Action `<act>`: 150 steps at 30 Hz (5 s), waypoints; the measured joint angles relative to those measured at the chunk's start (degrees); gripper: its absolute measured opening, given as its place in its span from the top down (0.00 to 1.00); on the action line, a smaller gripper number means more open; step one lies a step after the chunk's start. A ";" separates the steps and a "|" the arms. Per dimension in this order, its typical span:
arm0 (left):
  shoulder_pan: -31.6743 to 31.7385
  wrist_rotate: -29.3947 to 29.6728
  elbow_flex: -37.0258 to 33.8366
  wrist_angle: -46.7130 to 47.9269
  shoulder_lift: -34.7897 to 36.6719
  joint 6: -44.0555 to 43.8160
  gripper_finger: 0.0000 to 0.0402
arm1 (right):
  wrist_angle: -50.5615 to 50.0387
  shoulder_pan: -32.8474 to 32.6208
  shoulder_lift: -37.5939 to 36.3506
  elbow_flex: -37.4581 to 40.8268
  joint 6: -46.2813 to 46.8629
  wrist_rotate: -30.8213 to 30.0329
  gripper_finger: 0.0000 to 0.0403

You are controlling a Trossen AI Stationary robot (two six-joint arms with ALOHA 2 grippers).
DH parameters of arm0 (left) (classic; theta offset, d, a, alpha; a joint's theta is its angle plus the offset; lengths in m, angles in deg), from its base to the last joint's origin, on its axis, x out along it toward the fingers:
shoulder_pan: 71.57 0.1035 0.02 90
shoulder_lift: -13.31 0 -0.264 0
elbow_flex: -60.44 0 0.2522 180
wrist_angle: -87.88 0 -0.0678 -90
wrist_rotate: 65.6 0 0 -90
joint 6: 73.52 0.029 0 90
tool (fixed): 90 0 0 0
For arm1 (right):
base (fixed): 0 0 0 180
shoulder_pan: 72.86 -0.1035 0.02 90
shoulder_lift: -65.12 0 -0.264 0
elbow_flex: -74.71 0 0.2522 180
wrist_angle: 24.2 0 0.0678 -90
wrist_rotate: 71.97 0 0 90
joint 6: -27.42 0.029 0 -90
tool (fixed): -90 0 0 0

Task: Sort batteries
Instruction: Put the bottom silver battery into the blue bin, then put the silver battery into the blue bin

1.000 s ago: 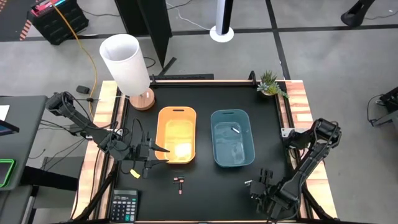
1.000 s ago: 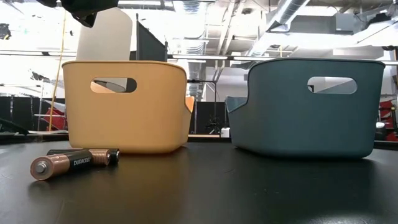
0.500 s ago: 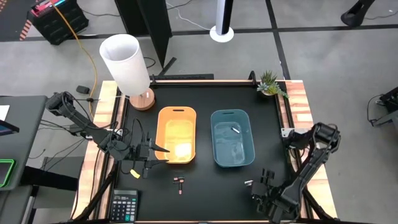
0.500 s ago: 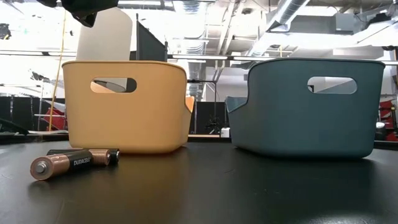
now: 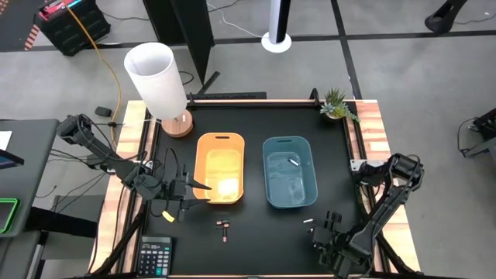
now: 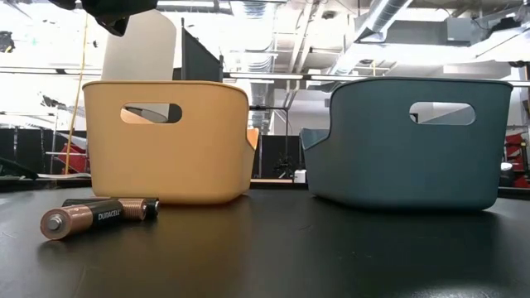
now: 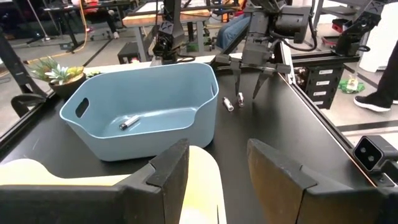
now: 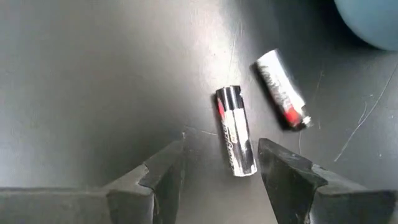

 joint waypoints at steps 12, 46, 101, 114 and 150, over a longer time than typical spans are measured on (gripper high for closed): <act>0.00 0.00 0.00 0.02 0.02 0.05 0.61 | 1.56 4.08 0.80 -0.19 -6.59 7.43 0.65; 0.00 0.00 0.00 0.07 0.02 0.33 0.61 | -5.68 5.29 2.99 -6.47 -9.81 8.83 0.94; 0.00 -0.10 0.00 1.29 0.02 -0.11 0.61 | -32.70 8.81 0.22 -29.70 -19.47 -16.09 0.30; -0.02 -0.11 0.00 1.33 0.02 0.02 0.61 | -24.25 -0.45 2.74 -17.29 28.91 -13.34 0.30; 0.00 -0.10 0.00 2.72 0.02 1.40 0.61 | -17.21 9.96 13.45 -5.76 47.39 -14.08 0.04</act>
